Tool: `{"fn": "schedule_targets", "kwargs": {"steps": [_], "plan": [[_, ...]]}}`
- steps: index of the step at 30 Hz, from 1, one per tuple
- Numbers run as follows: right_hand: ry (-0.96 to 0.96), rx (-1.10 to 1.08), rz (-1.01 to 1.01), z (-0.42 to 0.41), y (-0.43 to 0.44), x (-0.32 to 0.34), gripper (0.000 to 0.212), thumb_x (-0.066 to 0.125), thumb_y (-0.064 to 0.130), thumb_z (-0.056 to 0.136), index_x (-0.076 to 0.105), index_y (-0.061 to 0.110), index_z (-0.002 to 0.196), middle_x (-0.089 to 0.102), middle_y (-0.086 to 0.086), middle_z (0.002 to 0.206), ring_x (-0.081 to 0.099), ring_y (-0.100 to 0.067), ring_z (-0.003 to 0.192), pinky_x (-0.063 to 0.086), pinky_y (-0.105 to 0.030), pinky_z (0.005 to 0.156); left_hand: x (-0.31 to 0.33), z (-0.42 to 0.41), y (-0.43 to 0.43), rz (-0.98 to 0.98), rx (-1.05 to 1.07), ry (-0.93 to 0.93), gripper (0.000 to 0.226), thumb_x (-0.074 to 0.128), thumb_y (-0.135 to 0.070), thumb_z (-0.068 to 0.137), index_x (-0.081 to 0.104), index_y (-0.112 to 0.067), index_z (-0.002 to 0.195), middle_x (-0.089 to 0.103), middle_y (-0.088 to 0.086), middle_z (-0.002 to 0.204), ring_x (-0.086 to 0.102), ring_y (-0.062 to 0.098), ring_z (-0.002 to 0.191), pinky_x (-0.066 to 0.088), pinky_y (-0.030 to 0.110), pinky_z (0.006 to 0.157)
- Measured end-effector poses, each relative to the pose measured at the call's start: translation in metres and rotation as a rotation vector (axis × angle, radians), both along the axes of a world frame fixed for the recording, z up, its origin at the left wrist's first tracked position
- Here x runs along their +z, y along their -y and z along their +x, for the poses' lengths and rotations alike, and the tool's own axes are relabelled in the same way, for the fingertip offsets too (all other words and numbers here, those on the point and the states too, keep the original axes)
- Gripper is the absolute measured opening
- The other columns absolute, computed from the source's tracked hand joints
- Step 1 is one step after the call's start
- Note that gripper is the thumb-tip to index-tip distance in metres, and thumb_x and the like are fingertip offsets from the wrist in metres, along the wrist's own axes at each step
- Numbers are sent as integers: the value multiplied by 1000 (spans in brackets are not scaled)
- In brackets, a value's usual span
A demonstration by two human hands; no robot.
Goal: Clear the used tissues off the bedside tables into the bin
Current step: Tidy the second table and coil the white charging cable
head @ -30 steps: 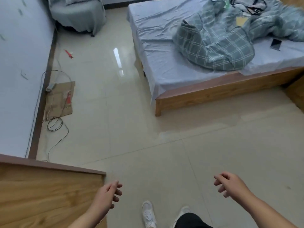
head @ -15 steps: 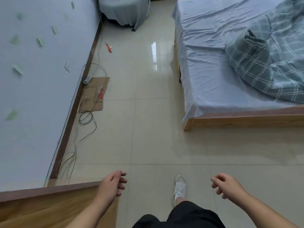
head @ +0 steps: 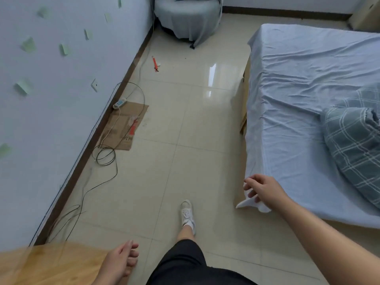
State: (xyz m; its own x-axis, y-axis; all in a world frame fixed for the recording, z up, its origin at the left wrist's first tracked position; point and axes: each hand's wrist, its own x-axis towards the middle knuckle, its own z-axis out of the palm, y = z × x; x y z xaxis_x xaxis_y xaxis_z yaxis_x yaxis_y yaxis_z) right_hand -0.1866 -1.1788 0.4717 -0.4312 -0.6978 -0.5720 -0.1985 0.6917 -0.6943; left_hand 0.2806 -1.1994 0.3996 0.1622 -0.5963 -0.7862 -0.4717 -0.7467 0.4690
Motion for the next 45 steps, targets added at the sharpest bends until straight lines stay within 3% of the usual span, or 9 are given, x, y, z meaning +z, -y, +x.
{"fn": "schedule_targets", "kwargs": {"steps": [3, 8, 16, 19, 26, 31, 36, 41, 45], "plan": [[-33, -1, 40, -26, 57, -3, 16, 61, 21, 102, 74, 13, 95, 78, -4, 86, 70, -22, 70, 56, -38, 62, -6, -43, 86, -17, -46, -39, 34, 50, -25, 111, 75, -4, 103, 73, 15, 86, 58, 25, 64, 41, 27, 52], [-43, -3, 225, -63, 104, -10, 19, 57, 29, 105, 71, 17, 99, 76, -3, 92, 73, -24, 80, 59, -30, 63, 32, -129, 246, -77, -249, -128, 33, 47, -27, 111, 73, -8, 104, 71, 11, 90, 57, 21, 69, 42, 28, 55], [122, -192, 460, -140, 175, -51, 25, 58, 24, 103, 73, 5, 95, 76, -13, 94, 68, -26, 67, 52, -31, 56, 65, -282, 468, -255, -386, -196, 34, 48, -38, 110, 76, -20, 102, 78, 2, 91, 67, 16, 74, 52, 32, 62], [154, -214, 443, -187, 237, -63, 24, 59, 21, 103, 72, 1, 96, 75, -20, 97, 62, -25, 63, 47, -32, 56, 63, -335, 533, -278, -400, -175, 34, 49, -40, 109, 77, -22, 100, 79, 1, 89, 69, 14, 72, 54, 31, 61], [94, -40, 330, -297, 434, -22, 22, 54, 25, 106, 69, 10, 102, 73, -11, 98, 68, -24, 77, 55, -32, 63, 67, -405, 647, -267, -386, -109, 34, 48, -43, 108, 77, -28, 100, 80, -5, 90, 72, 14, 75, 56, 30, 61], [50, 30, 182, -357, 594, 15, 24, 56, 26, 105, 70, 7, 102, 75, -8, 96, 68, -20, 74, 53, -32, 61, 48, -414, 704, -169, -325, -65, 31, 51, -37, 109, 77, -24, 101, 79, 3, 92, 69, 18, 73, 54, 30, 59], [-21, 66, 99, -404, 735, 11, 22, 57, 30, 104, 71, 13, 101, 76, -2, 94, 71, -17, 75, 56, -29, 60, 7, -430, 786, -88, -258, -21, 28, 53, -29, 109, 78, -17, 101, 78, 10, 92, 65, 20, 68, 50, 31, 56], [-34, 26, 176, -444, 822, 0, 21, 55, 33, 105, 70, 18, 103, 75, 0, 96, 73, -20, 81, 62, -36, 69, -4, -487, 912, -63, -342, -54, 25, 55, -26, 108, 77, -17, 101, 77, 8, 92, 64, 20, 69, 48, 30, 57], [-29, -25, 240, -473, 851, -2, 19, 54, 34, 105, 69, 22, 102, 74, 1, 95, 73, -18, 81, 60, -29, 65, 27, -563, 1033, -124, -449, -106, 24, 54, -27, 108, 76, -20, 103, 78, 6, 95, 66, 19, 74, 50, 31, 61]]}}
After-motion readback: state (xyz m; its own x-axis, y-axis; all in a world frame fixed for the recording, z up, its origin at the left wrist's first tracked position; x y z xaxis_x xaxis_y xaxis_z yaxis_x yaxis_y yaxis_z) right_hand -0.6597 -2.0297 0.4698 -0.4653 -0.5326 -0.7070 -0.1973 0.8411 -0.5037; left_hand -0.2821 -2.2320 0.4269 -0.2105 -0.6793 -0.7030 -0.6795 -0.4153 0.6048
